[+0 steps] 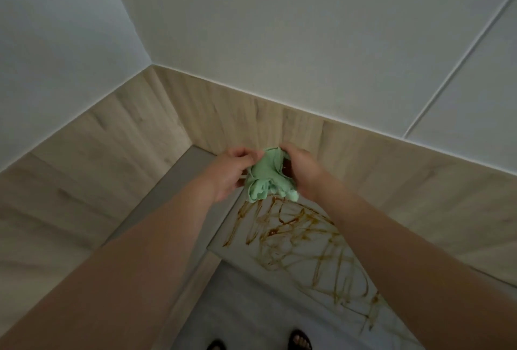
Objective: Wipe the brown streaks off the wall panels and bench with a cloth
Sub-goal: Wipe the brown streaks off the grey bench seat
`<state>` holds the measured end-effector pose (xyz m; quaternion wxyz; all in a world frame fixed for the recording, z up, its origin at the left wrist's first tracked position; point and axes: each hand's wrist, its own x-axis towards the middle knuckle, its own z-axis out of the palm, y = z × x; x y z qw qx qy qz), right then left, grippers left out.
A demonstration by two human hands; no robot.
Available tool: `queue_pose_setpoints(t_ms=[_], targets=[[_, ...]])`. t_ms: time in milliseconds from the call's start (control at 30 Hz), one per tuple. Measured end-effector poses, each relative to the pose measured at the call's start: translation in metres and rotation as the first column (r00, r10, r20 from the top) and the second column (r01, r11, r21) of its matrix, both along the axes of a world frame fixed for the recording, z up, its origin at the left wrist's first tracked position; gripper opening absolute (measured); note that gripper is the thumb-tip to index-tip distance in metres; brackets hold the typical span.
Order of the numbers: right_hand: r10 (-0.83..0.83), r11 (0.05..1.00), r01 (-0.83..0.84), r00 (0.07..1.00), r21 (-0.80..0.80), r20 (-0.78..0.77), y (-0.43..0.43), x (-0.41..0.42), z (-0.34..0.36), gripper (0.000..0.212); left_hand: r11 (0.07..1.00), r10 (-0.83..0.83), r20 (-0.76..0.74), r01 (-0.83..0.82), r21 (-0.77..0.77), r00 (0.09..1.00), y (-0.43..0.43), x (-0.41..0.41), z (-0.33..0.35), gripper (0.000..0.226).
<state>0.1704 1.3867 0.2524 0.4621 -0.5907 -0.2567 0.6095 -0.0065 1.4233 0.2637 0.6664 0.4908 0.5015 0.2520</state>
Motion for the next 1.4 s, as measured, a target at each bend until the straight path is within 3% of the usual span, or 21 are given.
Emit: queue_pose_setpoints(t_ms=[100, 200, 367, 433, 500, 600, 700, 800, 933, 1067, 1133, 1200, 1233, 1300, 1333, 1367, 1400], targets=[[0.078, 0.996, -0.081, 0.995, 0.047, 0.060, 0.004, 0.001, -0.007, 0.055, 0.996, 0.035, 0.145, -0.023, -0.085, 0.989, 0.020, 0.006, -0.011, 0.018], [0.218, 0.967, -0.233, 0.967, 0.107, 0.136, 0.004, -0.006, -0.015, 0.038, 0.994, 0.104, 0.140, -0.096, -0.058, 0.985, 0.039, 0.007, -0.024, 0.017], [0.085, 0.994, -0.088, 0.995, 0.064, 0.046, 0.017, -0.029, -0.032, 0.032, 0.984, 0.002, -0.161, 0.026, 0.176, 0.987, 0.072, -0.012, -0.052, 0.029], [0.003, 0.999, 0.000, 0.998, 0.053, -0.057, 0.024, -0.043, -0.039, 0.032, 0.951, -0.086, -0.292, 0.166, 0.262, 0.953, 0.081, -0.025, -0.051, 0.030], [-0.049, 0.998, 0.050, 0.998, 0.041, -0.035, 0.029, -0.055, -0.044, 0.035, 0.902, -0.193, -0.395, 0.321, 0.289, 0.898, 0.087, -0.035, -0.047, 0.035], [-0.116, 0.993, 0.111, 0.986, 0.049, 0.120, 0.037, -0.078, -0.051, 0.040, 0.835, -0.389, -0.401, 0.501, 0.227, 0.829, 0.097, -0.058, -0.037, 0.053], [-0.152, 0.986, 0.144, 0.983, 0.084, 0.103, 0.043, -0.087, -0.050, 0.006, 0.794, -0.548, -0.305, 0.599, 0.104, 0.779, 0.112, -0.080, -0.036, 0.048], [-0.113, 0.988, 0.104, 0.991, 0.111, 0.078, 0.049, -0.088, -0.042, 0.017, 0.770, -0.616, -0.289, 0.637, -0.025, 0.733, 0.125, -0.091, -0.039, 0.056], [-0.102, 0.988, 0.085, 0.986, 0.130, 0.129, 0.055, -0.086, -0.047, 0.028, 0.722, -0.678, -0.279, 0.688, -0.079, 0.680, 0.130, -0.094, -0.049, 0.052], [-0.193, 0.981, 0.175, 0.924, 0.085, 0.329, 0.056, -0.078, -0.068, 0.034, 0.778, -0.563, -0.439, 0.629, 0.005, 0.700, 0.140, -0.099, -0.081, 0.030], [-0.216, 0.976, 0.203, 0.879, 0.077, 0.424, 0.051, -0.072, -0.083, 0.038, 0.867, -0.406, -0.451, 0.492, 0.086, 0.795, 0.140, -0.099, -0.098, 0.019], [-0.261, 0.964, 0.257, 0.860, 0.070, 0.439, 0.047, -0.066, -0.099, 0.041, 0.973, -0.194, -0.311, 0.222, 0.057, 0.930, 0.138, -0.098, -0.108, 0.024], [-0.302, 0.952, 0.299, 0.876, 0.068, 0.376, 0.044, -0.064, -0.104, 0.039, 0.996, -0.091, -0.213, 0.090, -0.015, 0.973, 0.135, -0.098, -0.114, 0.025], [-0.356, 0.935, 0.355, 0.931, 0.019, 0.079, 0.041, -0.064, -0.106, 0.024, 0.987, 0.046, -0.060, -0.054, -0.151, 0.997, 0.131, -0.096, -0.119, 0.027], [-0.344, 0.938, 0.344, 0.939, -0.040, 0.004, 0.039, -0.062, -0.106, 0.024, 0.976, 0.088, -0.017, -0.090, -0.199, 0.996, 0.129, -0.094, -0.119, 0.029], [-0.284, 0.951, 0.289, 0.957, -0.111, 0.064, 0.036, -0.061, -0.106, 0.031, 0.971, 0.108, 0.013, -0.103, -0.216, 0.994, 0.125, -0.092, -0.116, 0.030], [-0.116, 0.966, 0.170, 0.958, -0.195, 0.263, 0.034, -0.060, -0.104, 0.036, 0.970, 0.125, 0.040, -0.114, -0.213, 0.991, 0.123, -0.088, -0.112, 0.030]])
